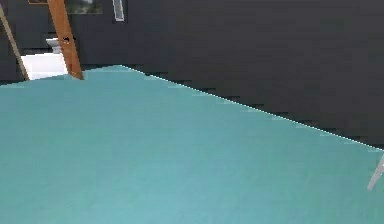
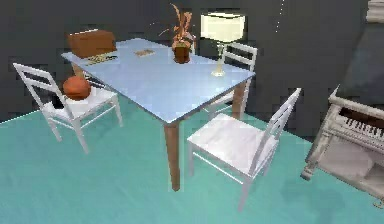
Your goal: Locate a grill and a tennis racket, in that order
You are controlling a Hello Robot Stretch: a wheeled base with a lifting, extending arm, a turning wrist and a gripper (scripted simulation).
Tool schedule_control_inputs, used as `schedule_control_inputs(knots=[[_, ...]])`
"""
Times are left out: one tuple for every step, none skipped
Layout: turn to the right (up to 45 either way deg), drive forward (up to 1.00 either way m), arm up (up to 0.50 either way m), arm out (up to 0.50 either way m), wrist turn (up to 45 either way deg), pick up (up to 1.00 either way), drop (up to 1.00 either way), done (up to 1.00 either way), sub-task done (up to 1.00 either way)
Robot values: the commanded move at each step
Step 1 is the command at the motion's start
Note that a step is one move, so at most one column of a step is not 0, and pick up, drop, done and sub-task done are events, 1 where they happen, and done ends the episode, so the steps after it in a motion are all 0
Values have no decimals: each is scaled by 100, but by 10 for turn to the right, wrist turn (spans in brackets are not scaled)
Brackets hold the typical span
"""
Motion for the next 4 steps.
schedule_control_inputs(knots=[[-360, 0, 0, 0, 0, 0, 0, 0, 0], [0, 100, 0, 0, 0, 0, 0, 0, 0], [0, 100, 0, 0, 0, 0, 0, 0, 0], [0, 100, 0, 0, 0, 0, 0, 0, 0]])
